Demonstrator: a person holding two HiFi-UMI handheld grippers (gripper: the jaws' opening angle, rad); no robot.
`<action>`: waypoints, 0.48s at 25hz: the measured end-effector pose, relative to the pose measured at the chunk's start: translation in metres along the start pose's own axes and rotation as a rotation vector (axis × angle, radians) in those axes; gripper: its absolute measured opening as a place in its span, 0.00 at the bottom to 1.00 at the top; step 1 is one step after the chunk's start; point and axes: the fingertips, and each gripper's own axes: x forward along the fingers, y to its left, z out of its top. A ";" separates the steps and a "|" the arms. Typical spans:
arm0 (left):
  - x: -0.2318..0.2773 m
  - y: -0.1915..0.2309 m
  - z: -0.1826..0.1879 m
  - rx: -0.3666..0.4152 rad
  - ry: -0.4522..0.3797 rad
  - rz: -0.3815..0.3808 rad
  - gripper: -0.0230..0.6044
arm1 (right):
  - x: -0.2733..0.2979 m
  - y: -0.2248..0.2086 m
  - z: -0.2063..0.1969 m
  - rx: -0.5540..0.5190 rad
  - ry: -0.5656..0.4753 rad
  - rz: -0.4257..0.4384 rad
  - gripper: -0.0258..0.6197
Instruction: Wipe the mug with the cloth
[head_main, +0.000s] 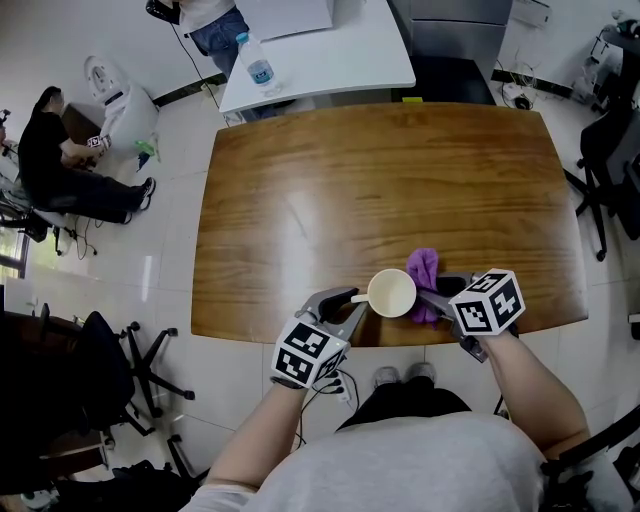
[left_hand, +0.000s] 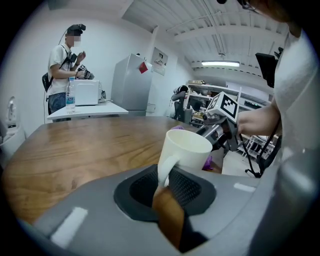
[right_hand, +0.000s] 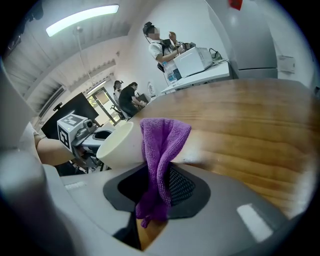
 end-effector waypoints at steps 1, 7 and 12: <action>0.000 0.000 0.000 0.006 -0.001 -0.004 0.14 | -0.003 0.000 0.002 0.000 -0.008 0.001 0.20; 0.003 0.004 0.002 0.022 0.004 -0.018 0.14 | -0.031 0.002 0.031 -0.018 -0.089 -0.010 0.20; 0.015 0.007 0.010 0.054 0.004 -0.047 0.13 | -0.035 0.006 0.054 -0.058 -0.116 0.015 0.20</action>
